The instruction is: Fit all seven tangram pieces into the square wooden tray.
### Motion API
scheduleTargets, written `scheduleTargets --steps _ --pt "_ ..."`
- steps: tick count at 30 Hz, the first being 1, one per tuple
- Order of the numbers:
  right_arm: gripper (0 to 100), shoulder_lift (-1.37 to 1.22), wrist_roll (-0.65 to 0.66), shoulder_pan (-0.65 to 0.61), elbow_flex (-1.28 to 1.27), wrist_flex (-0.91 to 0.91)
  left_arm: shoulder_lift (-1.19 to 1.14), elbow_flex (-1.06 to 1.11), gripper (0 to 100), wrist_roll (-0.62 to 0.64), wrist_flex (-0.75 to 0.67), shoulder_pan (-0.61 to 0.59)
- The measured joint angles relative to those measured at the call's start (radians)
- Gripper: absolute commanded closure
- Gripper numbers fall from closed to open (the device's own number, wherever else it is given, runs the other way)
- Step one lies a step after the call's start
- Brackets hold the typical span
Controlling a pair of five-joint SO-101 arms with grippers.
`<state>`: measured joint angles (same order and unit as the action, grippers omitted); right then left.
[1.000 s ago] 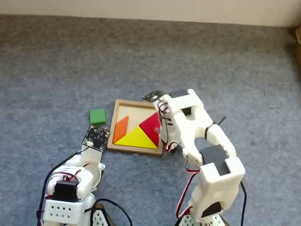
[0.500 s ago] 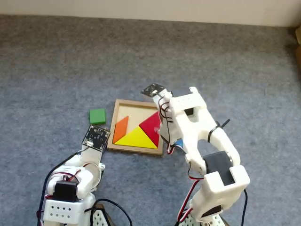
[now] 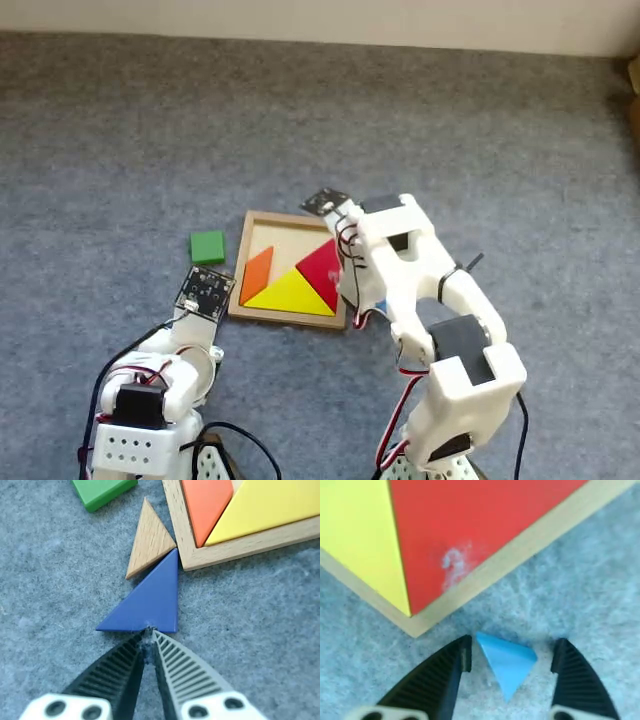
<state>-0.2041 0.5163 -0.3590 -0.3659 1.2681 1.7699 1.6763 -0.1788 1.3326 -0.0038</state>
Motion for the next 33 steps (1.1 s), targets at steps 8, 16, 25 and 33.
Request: scheduleTargets --steps 8,16,25,33 --pt "94.0 0.000 0.003 0.008 -0.005 0.023 0.000 0.000 99 0.000 0.000 0.000" --pt "94.0 0.002 0.003 0.009 -0.015 0.023 0.000 0.000 99 0.000 0.000 0.000" --pt "94.0 0.163 0.003 0.025 -0.032 0.037 0.000 0.000 99 0.000 0.000 0.000" --pt "94.0 0.256 -0.060 0.040 -0.035 0.049 0.000 0.000 99 0.000 0.000 0.000"
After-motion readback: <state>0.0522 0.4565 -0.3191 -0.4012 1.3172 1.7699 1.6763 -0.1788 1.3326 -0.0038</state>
